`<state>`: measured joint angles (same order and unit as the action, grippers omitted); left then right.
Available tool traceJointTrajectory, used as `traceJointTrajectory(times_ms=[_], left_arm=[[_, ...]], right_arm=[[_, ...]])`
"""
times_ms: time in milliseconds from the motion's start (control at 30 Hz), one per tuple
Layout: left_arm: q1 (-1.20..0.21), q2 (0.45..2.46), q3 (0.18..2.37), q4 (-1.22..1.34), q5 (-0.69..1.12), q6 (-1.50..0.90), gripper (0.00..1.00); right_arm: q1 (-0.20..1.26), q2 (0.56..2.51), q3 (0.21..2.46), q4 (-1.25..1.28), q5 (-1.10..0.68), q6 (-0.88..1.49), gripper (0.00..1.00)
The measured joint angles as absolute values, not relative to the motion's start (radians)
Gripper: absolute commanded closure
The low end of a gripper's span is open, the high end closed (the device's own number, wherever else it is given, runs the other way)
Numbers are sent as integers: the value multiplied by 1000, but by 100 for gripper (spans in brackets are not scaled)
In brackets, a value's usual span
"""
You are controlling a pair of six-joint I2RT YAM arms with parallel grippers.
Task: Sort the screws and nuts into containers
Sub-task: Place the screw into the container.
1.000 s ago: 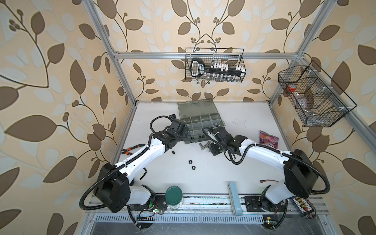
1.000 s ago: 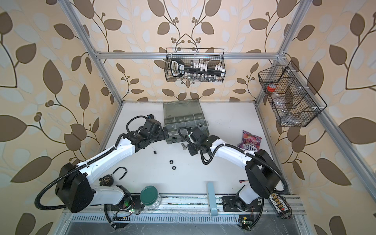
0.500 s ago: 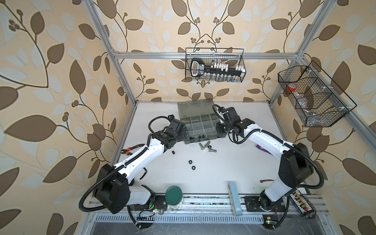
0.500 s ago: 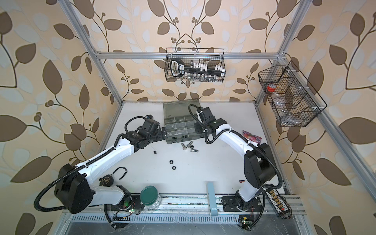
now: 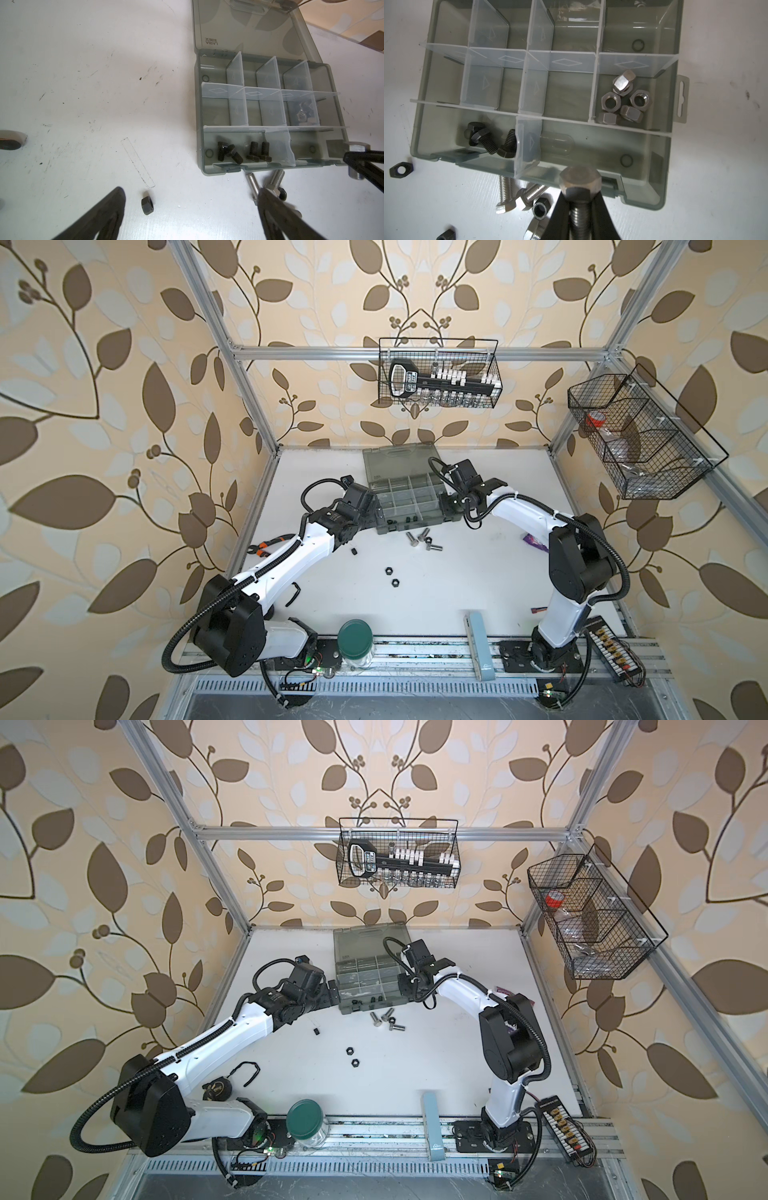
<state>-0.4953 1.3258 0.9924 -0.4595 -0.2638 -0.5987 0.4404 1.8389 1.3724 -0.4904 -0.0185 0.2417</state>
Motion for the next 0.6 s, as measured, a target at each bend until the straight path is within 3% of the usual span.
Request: traceJointTrajectory(times_ms=[600], left_arm=[[-495, 1325, 983, -460, -261, -606, 1]], right_arm=[[416, 1942, 1417, -490, -22, 243, 100]])
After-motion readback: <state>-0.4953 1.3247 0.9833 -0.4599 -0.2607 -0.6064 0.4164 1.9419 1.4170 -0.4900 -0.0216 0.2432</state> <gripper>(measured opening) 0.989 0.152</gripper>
